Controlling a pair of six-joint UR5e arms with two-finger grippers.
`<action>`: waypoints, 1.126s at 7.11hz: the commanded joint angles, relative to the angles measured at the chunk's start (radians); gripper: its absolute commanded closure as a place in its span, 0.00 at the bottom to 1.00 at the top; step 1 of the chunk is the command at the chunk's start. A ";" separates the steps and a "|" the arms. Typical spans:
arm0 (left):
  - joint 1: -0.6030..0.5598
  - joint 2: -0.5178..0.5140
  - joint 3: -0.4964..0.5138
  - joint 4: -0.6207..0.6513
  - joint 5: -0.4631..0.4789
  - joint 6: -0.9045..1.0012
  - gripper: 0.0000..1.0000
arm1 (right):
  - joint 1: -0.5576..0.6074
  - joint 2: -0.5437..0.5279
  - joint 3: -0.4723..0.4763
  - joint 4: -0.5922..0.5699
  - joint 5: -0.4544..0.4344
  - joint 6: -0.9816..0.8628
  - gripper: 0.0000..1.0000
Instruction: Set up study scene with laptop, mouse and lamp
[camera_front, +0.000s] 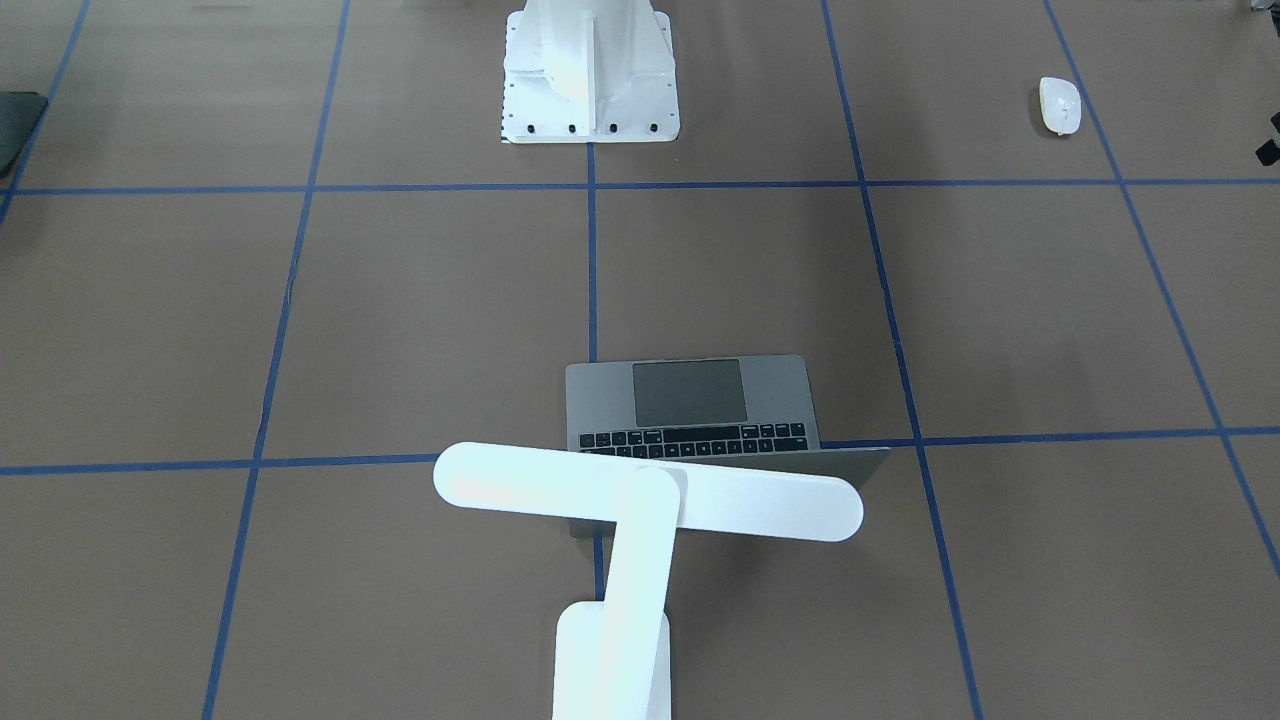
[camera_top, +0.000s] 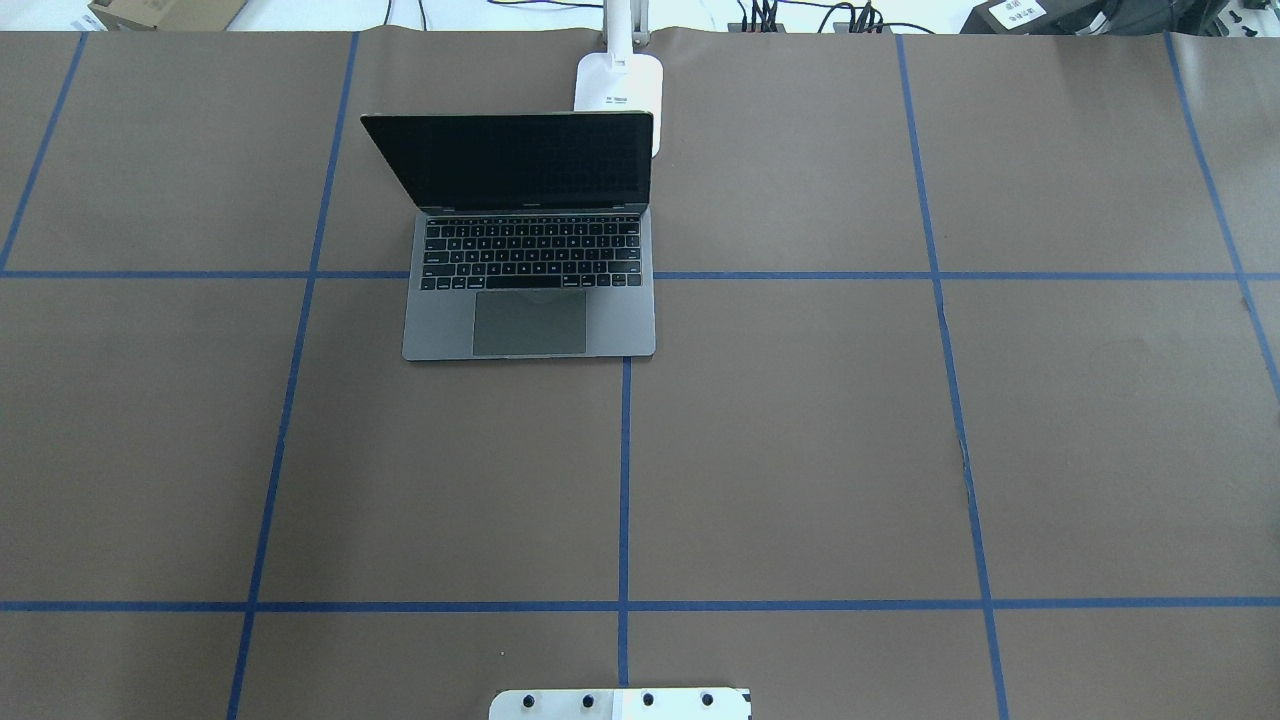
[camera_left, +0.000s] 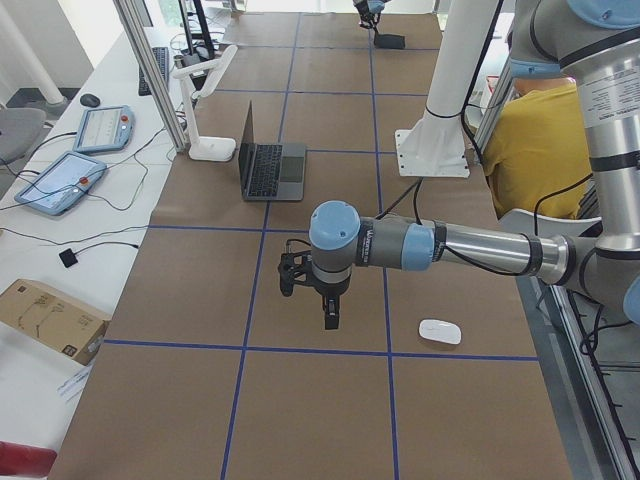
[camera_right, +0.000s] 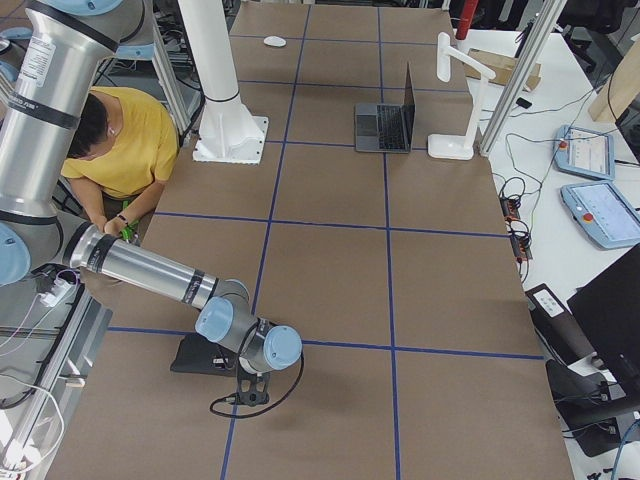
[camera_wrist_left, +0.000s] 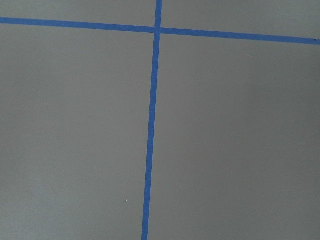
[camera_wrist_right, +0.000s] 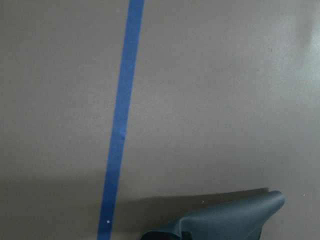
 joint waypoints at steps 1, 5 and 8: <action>-0.001 0.000 -0.003 0.000 -0.001 -0.001 0.00 | 0.001 0.005 0.067 0.001 0.001 0.001 1.00; -0.001 -0.002 0.000 0.000 -0.001 0.000 0.00 | 0.000 0.214 0.077 0.003 0.073 0.095 1.00; -0.001 -0.002 0.001 0.000 -0.001 -0.001 0.00 | -0.028 0.362 0.081 0.006 0.085 0.248 1.00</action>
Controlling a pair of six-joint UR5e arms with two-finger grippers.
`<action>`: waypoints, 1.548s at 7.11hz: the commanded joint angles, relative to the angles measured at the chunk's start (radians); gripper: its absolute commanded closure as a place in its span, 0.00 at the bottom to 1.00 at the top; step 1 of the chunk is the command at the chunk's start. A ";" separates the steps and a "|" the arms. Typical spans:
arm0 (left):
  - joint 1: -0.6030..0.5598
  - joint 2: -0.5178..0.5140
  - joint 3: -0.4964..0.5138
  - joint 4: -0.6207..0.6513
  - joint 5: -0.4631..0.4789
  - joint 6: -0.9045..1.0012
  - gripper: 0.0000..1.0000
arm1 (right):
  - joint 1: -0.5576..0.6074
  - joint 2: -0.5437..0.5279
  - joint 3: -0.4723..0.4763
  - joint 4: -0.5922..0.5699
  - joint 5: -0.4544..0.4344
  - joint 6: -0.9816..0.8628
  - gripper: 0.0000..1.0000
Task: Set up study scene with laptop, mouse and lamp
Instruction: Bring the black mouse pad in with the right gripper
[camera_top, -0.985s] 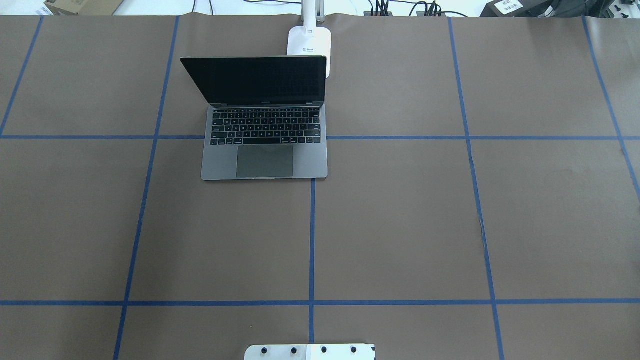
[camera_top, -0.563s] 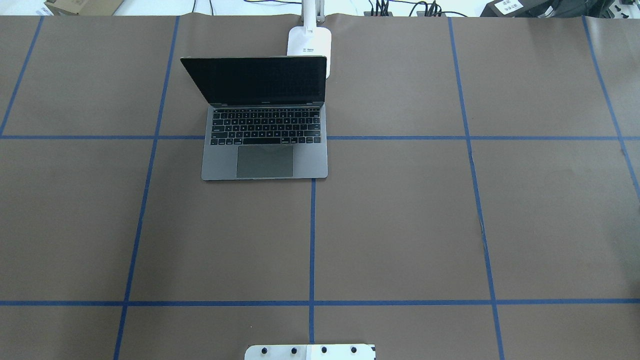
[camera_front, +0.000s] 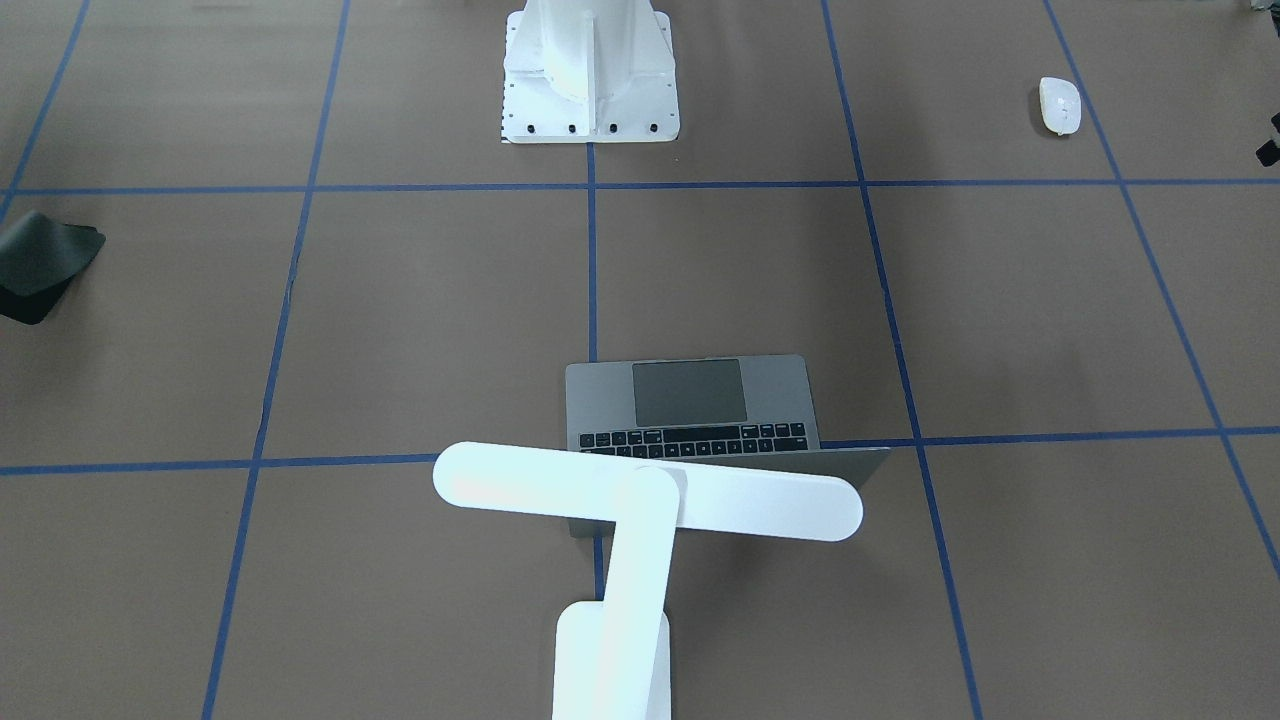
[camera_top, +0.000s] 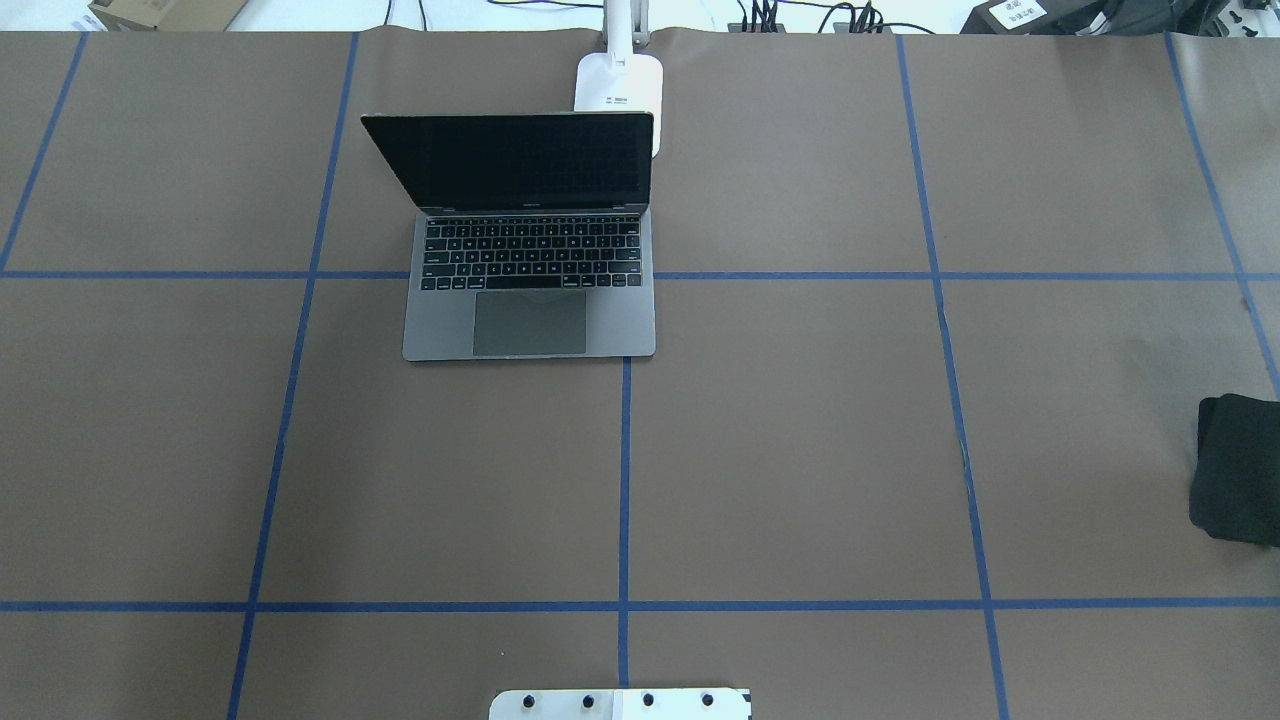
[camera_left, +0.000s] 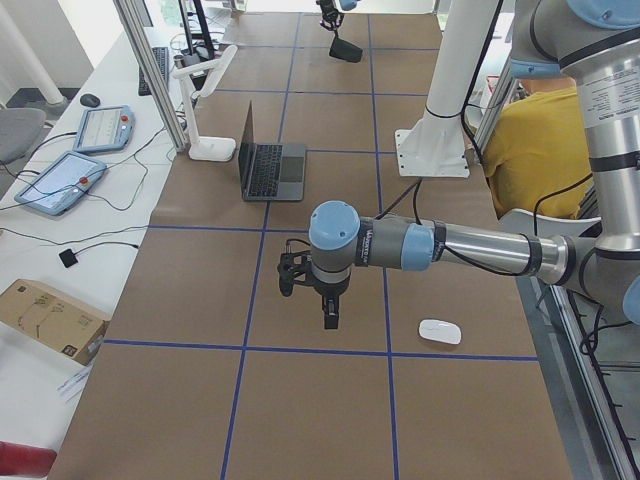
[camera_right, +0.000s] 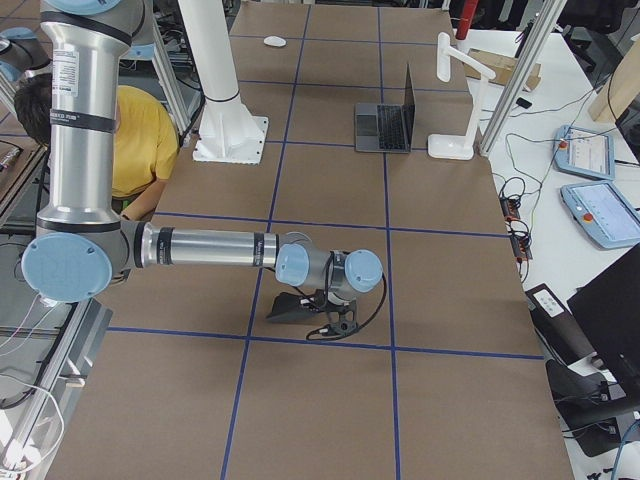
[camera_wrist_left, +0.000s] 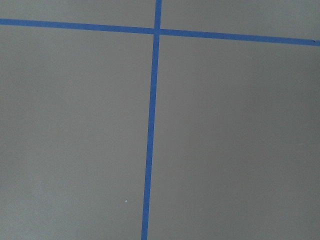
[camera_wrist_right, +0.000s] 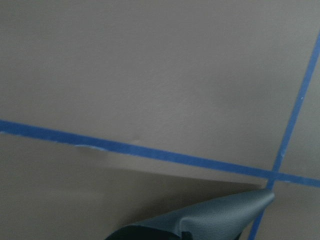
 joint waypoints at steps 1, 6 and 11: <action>0.000 0.000 0.000 0.000 0.000 -0.001 0.00 | -0.022 0.097 0.008 0.004 0.003 0.102 1.00; 0.000 0.000 -0.003 0.000 0.000 -0.001 0.00 | -0.098 0.311 0.085 0.046 -0.011 0.292 1.00; 0.000 -0.002 0.003 0.000 0.000 -0.001 0.00 | -0.320 0.457 0.097 0.310 -0.170 0.745 1.00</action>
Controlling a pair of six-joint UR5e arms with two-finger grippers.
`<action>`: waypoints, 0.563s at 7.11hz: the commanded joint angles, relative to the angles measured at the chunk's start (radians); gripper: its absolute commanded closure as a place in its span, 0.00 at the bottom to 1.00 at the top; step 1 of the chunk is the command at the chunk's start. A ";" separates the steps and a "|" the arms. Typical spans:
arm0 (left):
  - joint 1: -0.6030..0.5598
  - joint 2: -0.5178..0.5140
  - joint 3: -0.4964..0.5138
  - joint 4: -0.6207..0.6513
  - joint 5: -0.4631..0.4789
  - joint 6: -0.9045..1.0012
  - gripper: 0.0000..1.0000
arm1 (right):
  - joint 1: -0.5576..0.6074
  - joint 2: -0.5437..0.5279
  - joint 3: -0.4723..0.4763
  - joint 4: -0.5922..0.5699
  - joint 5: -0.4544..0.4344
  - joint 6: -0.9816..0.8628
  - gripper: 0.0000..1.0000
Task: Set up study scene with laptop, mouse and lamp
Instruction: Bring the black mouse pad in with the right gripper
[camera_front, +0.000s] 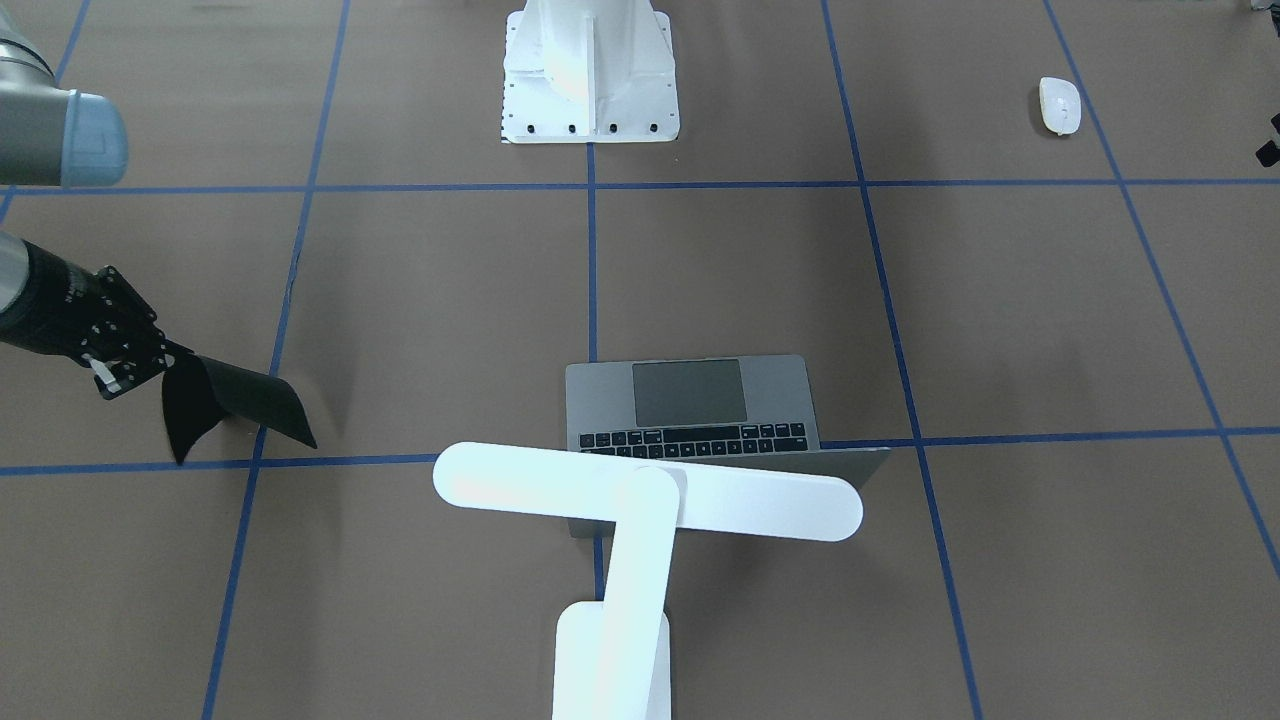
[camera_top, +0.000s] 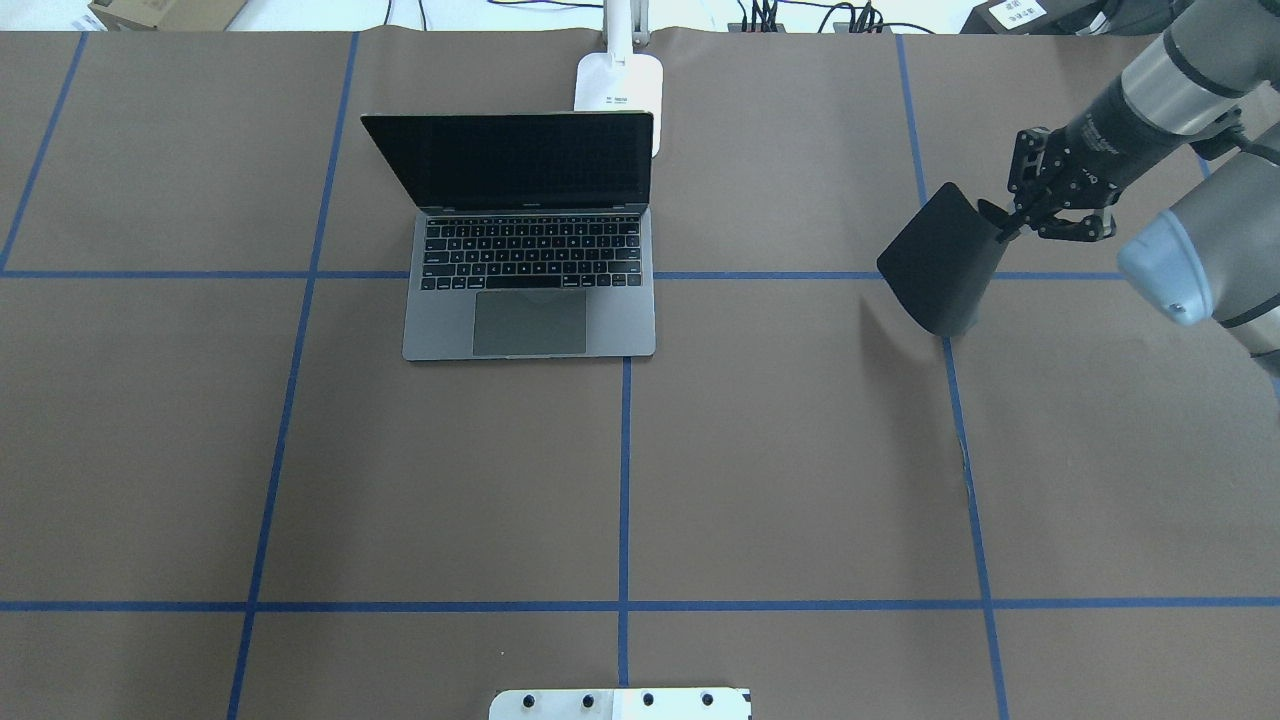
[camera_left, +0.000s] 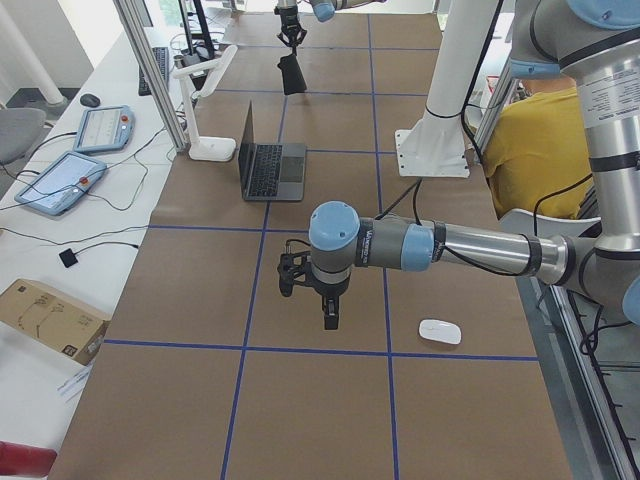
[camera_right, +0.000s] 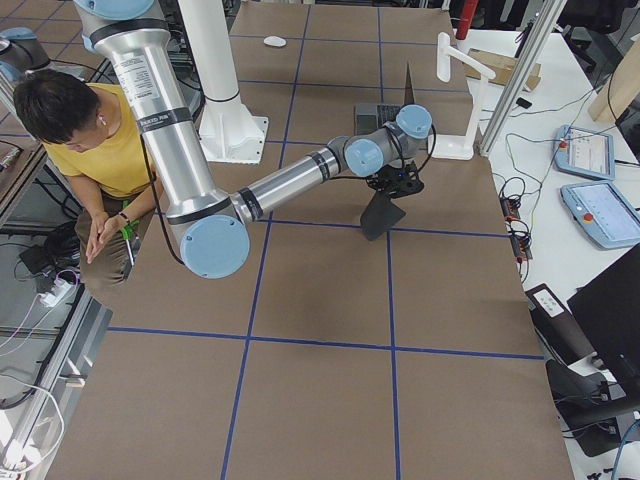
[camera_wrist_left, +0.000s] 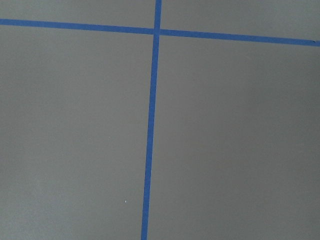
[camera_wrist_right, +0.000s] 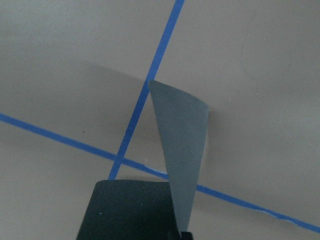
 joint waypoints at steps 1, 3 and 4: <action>0.000 0.001 0.001 0.000 0.000 0.000 0.00 | -0.128 0.062 -0.002 0.110 -0.141 0.223 1.00; 0.000 0.001 -0.001 0.000 0.000 0.000 0.00 | -0.170 0.097 -0.009 0.110 -0.189 0.269 1.00; 0.000 -0.001 -0.002 0.000 0.000 0.000 0.00 | -0.183 0.109 -0.020 0.110 -0.224 0.288 1.00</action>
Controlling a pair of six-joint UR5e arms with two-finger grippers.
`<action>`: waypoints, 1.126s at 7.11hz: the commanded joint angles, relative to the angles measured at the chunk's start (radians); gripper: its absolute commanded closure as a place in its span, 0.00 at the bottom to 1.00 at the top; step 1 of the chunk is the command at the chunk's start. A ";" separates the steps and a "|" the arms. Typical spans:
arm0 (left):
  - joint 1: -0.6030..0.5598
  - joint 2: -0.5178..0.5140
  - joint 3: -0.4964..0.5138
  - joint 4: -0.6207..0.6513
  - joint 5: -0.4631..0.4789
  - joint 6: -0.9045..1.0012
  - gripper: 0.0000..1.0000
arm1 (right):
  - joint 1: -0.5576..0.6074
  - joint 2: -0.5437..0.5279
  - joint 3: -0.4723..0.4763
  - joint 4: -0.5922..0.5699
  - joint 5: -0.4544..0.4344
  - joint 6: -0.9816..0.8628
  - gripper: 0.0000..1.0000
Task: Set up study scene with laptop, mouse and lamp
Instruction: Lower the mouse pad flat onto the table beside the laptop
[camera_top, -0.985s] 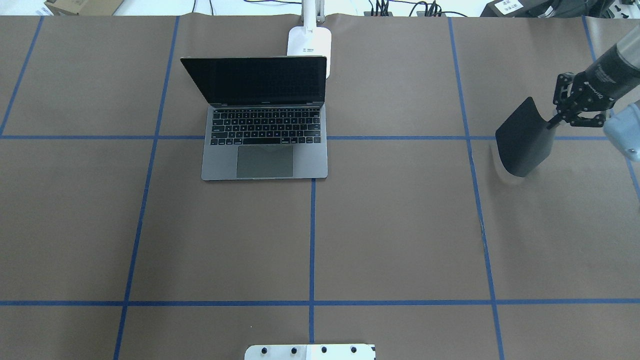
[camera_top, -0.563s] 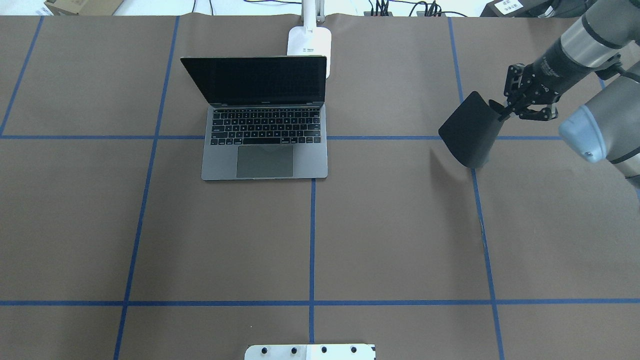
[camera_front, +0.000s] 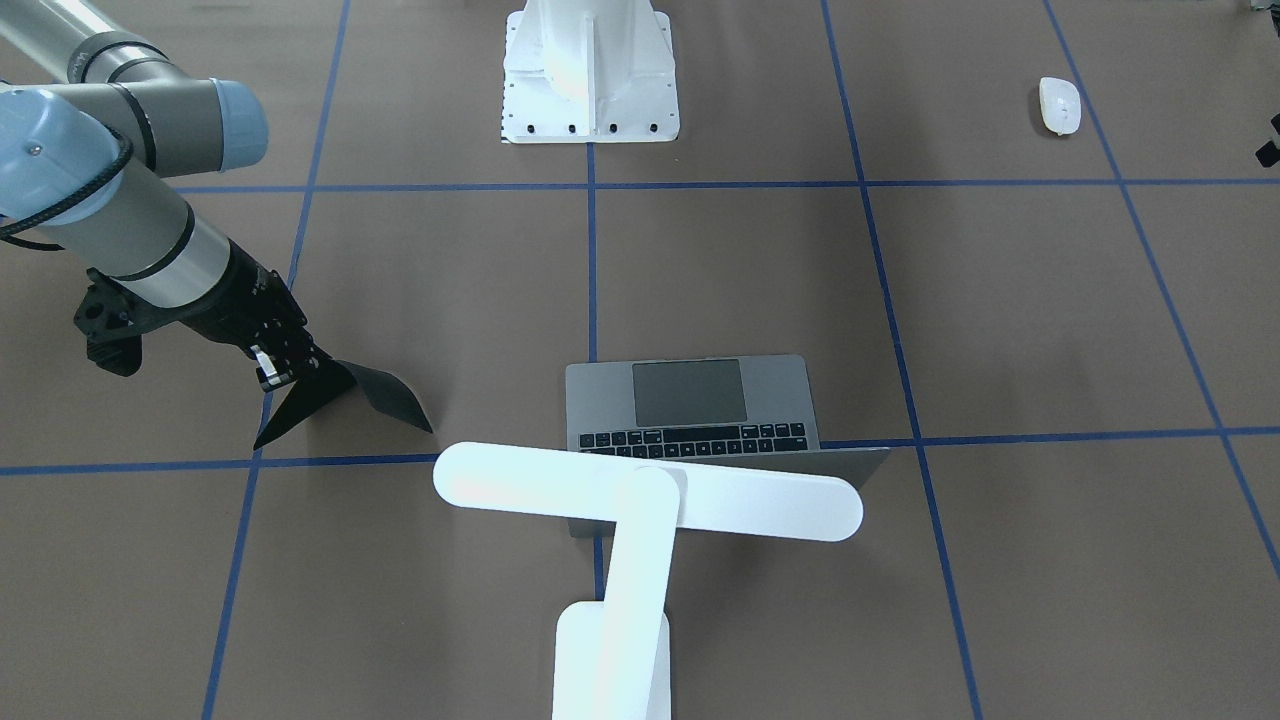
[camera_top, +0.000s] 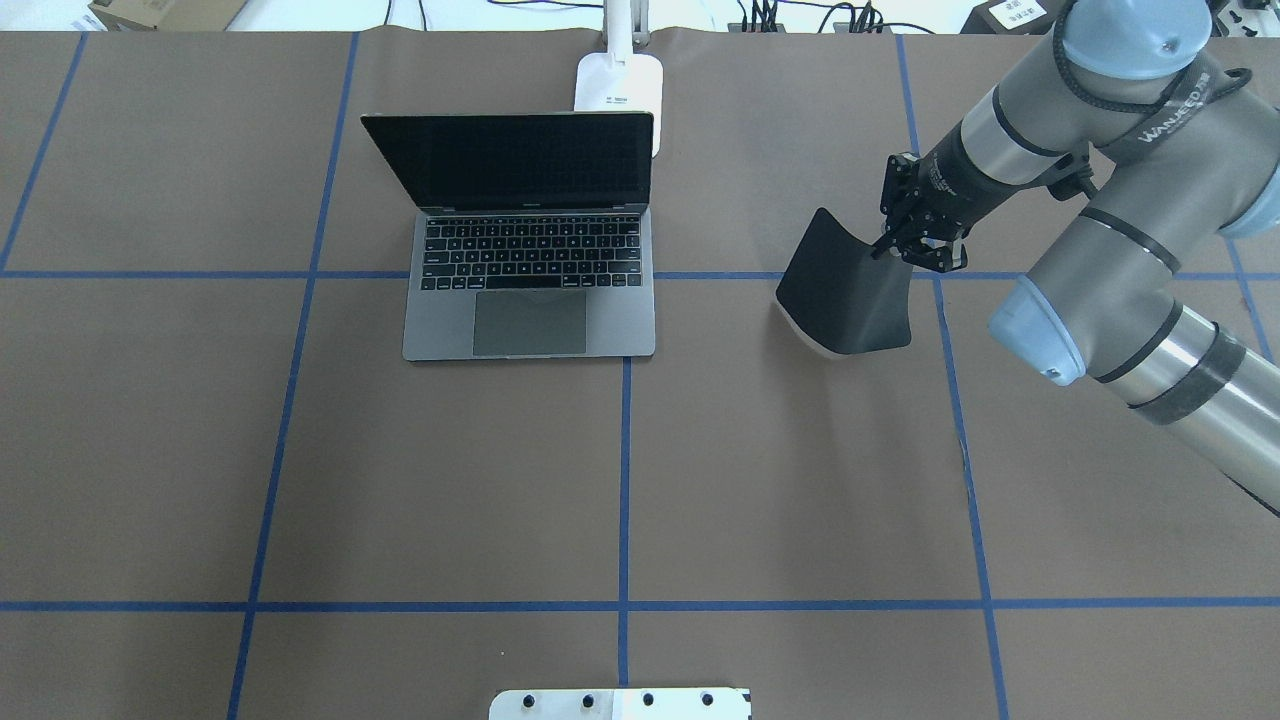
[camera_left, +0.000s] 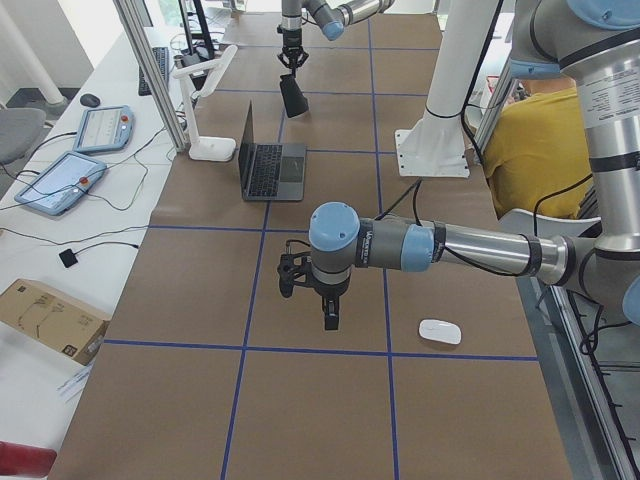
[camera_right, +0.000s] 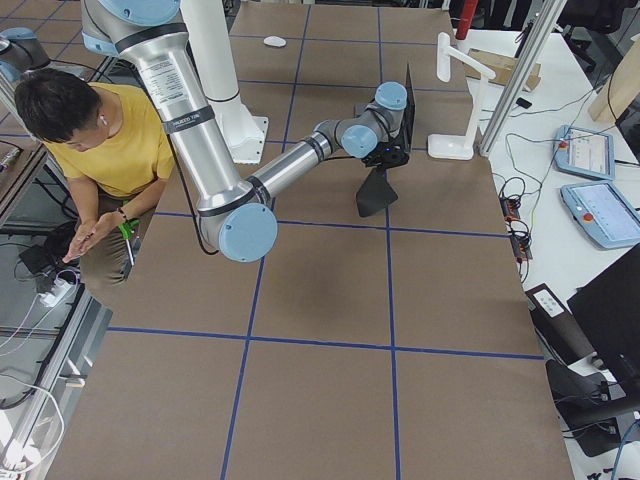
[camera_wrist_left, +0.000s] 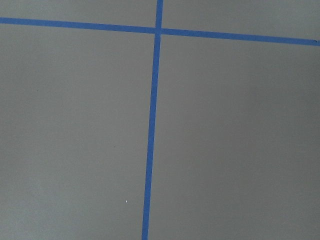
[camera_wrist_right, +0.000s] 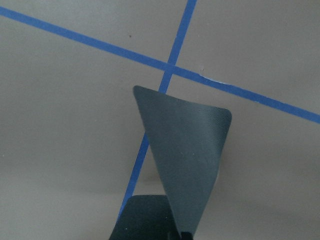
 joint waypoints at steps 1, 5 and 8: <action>0.000 -0.001 -0.003 0.000 0.000 0.000 0.00 | -0.029 0.034 -0.032 0.003 -0.091 0.028 1.00; 0.000 -0.001 -0.005 0.000 0.000 0.000 0.00 | -0.030 0.074 -0.176 0.070 -0.175 0.025 1.00; 0.002 -0.003 0.000 0.000 0.000 0.000 0.00 | -0.044 0.176 -0.320 0.106 -0.230 0.031 1.00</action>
